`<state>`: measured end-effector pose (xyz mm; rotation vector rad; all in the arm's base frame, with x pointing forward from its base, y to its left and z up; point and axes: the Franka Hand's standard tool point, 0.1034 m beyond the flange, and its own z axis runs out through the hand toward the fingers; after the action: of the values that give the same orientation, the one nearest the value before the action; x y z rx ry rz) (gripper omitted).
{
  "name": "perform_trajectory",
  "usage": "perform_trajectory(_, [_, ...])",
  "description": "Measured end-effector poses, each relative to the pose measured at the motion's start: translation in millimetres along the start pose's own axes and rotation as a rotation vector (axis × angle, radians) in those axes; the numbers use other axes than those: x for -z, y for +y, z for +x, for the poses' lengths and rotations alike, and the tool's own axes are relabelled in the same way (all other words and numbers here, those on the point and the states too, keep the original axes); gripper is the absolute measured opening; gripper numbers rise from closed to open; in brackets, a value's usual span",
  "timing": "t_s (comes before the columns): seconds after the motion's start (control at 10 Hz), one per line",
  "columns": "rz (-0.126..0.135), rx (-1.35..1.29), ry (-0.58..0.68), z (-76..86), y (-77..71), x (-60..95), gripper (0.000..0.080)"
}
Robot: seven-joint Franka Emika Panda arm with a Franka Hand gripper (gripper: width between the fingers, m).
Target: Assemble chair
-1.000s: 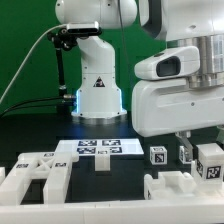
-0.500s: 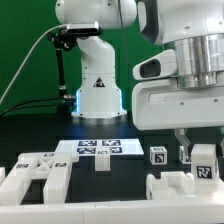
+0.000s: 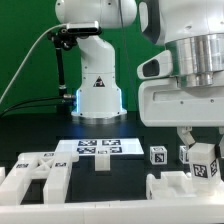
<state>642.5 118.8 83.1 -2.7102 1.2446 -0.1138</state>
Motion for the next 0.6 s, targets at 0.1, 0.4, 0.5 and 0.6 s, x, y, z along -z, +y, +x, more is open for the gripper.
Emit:
perform_trajectory(0.1, [0.010,-0.143,-0.008,-3.2,-0.5,-0.5,0.0287])
perform_trajectory(0.4, [0.033,-0.451,-0.034,-10.6,-5.2,-1.9,0.0287])
perform_trajectory(0.5, [0.037,-0.537,-0.043,-13.1,-7.5,-2.2,0.0287])
perform_trajectory(0.6, [0.040,-0.618,-0.051,-16.2,-10.4,-2.2,0.0287])
